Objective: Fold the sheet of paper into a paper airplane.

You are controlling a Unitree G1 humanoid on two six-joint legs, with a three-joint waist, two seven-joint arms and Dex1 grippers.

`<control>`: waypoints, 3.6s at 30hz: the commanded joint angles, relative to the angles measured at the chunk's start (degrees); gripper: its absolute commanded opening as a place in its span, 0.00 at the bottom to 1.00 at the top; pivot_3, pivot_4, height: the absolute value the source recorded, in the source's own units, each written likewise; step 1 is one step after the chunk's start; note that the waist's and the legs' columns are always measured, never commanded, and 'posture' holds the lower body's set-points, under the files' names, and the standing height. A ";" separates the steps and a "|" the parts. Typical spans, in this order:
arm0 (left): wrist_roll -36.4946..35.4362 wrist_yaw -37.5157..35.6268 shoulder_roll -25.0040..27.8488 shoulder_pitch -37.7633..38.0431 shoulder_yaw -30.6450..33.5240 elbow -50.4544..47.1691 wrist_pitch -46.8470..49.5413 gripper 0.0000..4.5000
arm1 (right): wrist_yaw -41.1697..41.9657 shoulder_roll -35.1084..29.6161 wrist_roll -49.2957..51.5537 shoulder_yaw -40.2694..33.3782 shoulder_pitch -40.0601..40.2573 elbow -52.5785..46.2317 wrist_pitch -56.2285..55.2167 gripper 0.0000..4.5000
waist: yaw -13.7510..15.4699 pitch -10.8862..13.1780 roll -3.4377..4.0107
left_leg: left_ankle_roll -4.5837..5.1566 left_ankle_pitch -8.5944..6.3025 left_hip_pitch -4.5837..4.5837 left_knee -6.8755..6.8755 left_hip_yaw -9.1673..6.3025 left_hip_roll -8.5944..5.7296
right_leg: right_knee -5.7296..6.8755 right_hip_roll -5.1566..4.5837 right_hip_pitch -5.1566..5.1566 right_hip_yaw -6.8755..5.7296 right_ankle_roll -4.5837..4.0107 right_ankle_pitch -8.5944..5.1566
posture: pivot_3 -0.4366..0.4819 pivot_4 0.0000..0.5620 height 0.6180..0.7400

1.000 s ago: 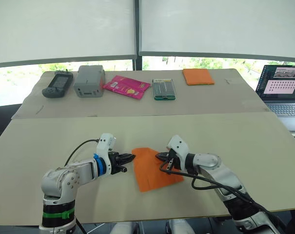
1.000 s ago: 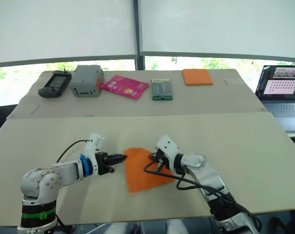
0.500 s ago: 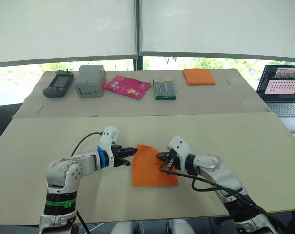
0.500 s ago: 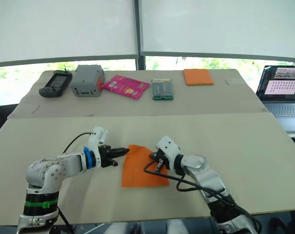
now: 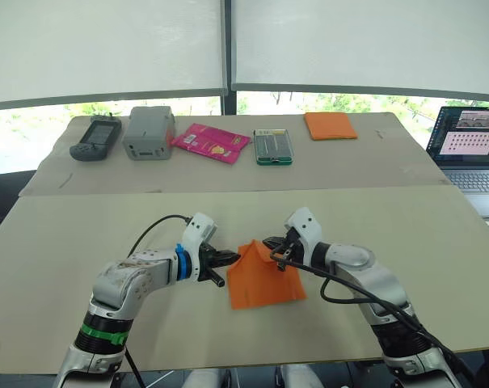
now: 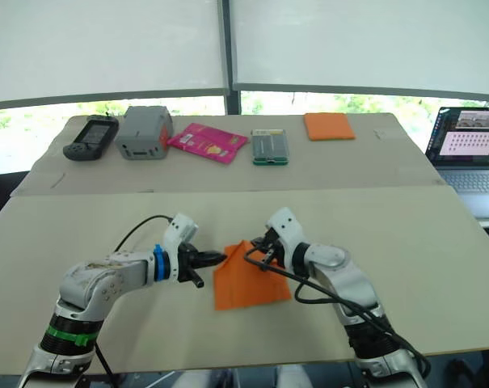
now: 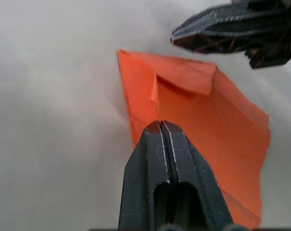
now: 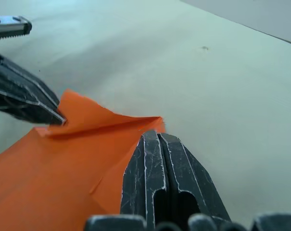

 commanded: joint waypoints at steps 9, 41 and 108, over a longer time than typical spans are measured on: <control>3.18 -0.74 -0.67 -0.49 -4.08 1.35 -4.61 0.00 | 1.31 -0.23 1.66 -0.23 -2.02 -1.65 -1.63 0.00 | 0.03 0.01 0.01 | 0.01 0.00 -0.01 0.00 0.00 0.00 | 0.00 -0.01 0.00 -0.01 0.00 0.00 | 0.48 0.27 1.00; 2.52 -4.23 3.43 -0.83 -0.21 0.03 -6.34 0.00 | 13.85 -0.68 -5.88 12.30 -8.79 15.31 -11.38 0.00 | -0.67 0.02 0.02 | -0.02 0.00 0.01 -0.01 -0.05 0.03 | 0.01 0.04 0.01 -0.04 0.00 0.00 | 0.48 0.27 1.00; 17.79 -7.53 0.29 0.67 -11.00 12.17 -23.01 0.01 | 8.91 4.11 -9.99 11.71 -10.57 19.76 -10.35 0.00 | 0.39 -0.01 0.05 | 0.33 -0.22 0.34 0.00 -0.04 -0.07 | 0.04 -0.17 0.17 -0.11 0.00 0.00 | 0.48 0.27 1.00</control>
